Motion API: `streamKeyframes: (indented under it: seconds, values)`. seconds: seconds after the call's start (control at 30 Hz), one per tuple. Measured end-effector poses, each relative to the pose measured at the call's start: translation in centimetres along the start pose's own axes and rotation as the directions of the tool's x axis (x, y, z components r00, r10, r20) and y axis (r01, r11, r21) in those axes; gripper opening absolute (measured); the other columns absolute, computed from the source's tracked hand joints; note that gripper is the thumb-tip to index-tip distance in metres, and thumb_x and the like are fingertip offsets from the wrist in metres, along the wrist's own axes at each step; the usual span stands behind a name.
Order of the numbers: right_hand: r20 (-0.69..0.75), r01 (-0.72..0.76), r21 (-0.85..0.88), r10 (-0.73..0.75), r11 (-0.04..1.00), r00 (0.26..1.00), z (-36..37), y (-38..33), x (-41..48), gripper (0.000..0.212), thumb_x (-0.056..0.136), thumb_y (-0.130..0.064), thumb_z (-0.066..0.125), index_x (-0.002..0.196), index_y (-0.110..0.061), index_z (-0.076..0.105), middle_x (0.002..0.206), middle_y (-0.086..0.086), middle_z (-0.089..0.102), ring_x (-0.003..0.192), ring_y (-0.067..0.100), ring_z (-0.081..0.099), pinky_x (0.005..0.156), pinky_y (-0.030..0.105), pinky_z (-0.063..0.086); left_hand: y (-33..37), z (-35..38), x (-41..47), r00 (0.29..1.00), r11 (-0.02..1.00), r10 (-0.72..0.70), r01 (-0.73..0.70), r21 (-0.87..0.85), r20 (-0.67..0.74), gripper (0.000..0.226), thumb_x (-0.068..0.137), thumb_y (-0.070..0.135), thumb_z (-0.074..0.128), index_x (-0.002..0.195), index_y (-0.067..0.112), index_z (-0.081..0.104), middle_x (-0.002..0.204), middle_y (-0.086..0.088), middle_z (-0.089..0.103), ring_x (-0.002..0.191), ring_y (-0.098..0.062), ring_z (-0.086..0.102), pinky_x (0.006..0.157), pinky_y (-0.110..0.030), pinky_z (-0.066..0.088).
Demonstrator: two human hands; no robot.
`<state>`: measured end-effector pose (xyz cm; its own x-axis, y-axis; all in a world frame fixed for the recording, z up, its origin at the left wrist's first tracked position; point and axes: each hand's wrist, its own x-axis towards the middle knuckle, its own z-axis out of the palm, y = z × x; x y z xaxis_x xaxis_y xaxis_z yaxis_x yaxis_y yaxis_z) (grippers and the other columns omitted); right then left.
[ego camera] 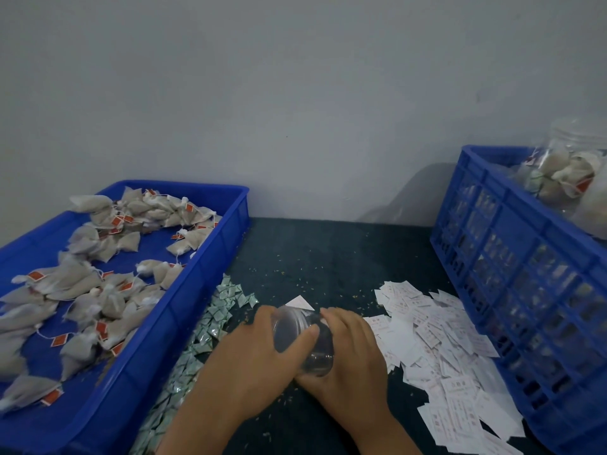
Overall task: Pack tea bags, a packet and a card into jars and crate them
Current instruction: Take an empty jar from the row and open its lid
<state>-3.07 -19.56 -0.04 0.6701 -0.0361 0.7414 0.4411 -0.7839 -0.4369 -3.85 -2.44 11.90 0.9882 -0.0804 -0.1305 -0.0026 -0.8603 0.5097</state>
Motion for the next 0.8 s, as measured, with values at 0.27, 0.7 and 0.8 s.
streamKeyframes:
  seconds: [0.27, 0.7, 0.8]
  values:
    - [-0.050, 0.056, -0.051, -0.059, 0.997, 0.997, 0.8, 0.0, -0.2, 0.070, 0.091, -0.057, 0.081, 0.143, -0.018, 0.055, 0.136, 0.009, 0.067, 0.129, 0.032, 0.064, 0.110, 0.039, 0.052, 0.4, -0.4, 0.9, 0.997, 0.998, -0.049, 0.047, -0.042, -0.057, 0.074, 0.078, 0.089, 0.029, 0.080, 0.021, 0.058, 0.082, 0.003, 0.061, 0.070, -0.011, 0.058, 0.065, -0.033, 0.045]
    - [0.206, -0.448, 0.512, 0.401, 0.733, 0.892, -2.1, 1.1, 1.1, 0.081, 0.061, -0.056, 0.091, 0.131, -0.061, 0.052, 0.132, -0.030, 0.064, 0.125, -0.004, 0.063, 0.095, 0.015, 0.054, -6.3, 2.1, 4.4, 0.982, 0.610, -0.164, 0.172, -0.774, 0.089, 0.026, 0.098, 0.006, 0.064, 0.117, 0.022, 0.070, 0.101, -0.007, 0.078, 0.082, -0.022, 0.079, 0.071, -0.034, 0.066]
    - [0.457, -0.604, 0.691, 0.407, 0.396, 0.791, -0.7, 1.0, 0.3, 0.070, 0.070, -0.037, 0.089, 0.134, -0.046, 0.061, 0.130, -0.010, 0.075, 0.123, 0.014, 0.073, 0.084, 0.023, 0.063, -7.4, 4.7, 4.6, 0.986, 0.789, -0.164, 0.114, -0.604, -0.028, 0.027, 0.091, 0.013, 0.076, 0.107, 0.034, 0.071, 0.113, 0.001, 0.069, 0.082, -0.015, 0.076, 0.075, -0.034, 0.065]
